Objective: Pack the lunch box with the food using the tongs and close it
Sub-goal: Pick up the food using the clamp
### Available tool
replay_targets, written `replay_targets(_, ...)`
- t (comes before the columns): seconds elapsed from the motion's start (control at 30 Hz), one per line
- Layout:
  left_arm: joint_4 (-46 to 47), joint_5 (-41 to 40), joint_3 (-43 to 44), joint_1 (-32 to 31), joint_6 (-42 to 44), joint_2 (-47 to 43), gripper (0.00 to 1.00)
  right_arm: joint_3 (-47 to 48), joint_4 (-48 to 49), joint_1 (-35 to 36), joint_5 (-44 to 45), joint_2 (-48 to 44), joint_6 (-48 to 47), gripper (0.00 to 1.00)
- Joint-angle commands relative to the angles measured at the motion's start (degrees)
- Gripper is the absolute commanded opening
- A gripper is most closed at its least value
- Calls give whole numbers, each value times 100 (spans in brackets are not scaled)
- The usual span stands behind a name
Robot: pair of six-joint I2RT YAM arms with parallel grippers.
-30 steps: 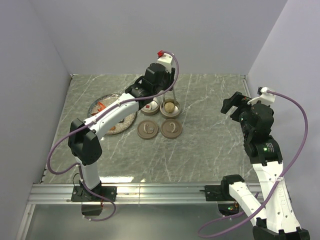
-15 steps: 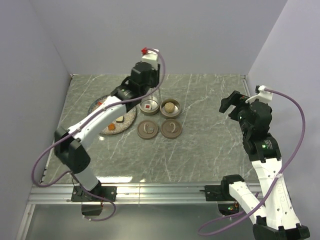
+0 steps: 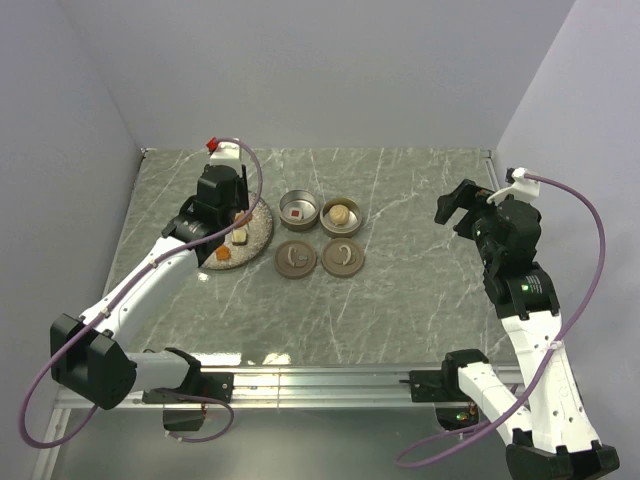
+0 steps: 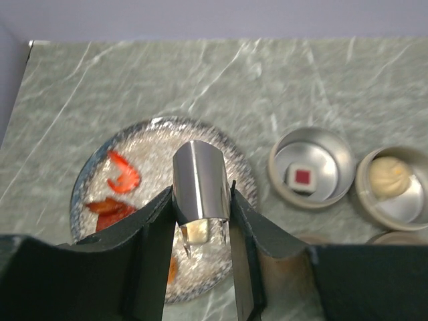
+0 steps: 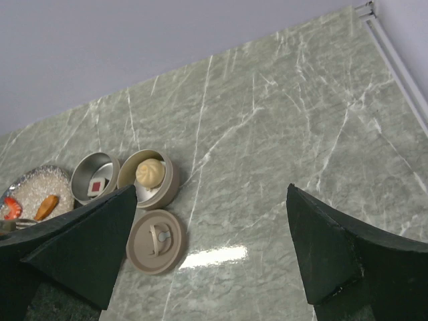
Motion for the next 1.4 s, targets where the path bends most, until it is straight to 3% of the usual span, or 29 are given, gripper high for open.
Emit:
replay_targets(0.0,454,-188,-304,66,-17,-342,41,91,227,16,-170,119,38,100)
replay_targets(0.23,770,-399,-823,181,-18,-536,42,206,253,24,-294,207,38,100)
replay_targets(1.37,1931,743,-1360,761,237,-334,46,320,51,25,-258,58,-15,100)
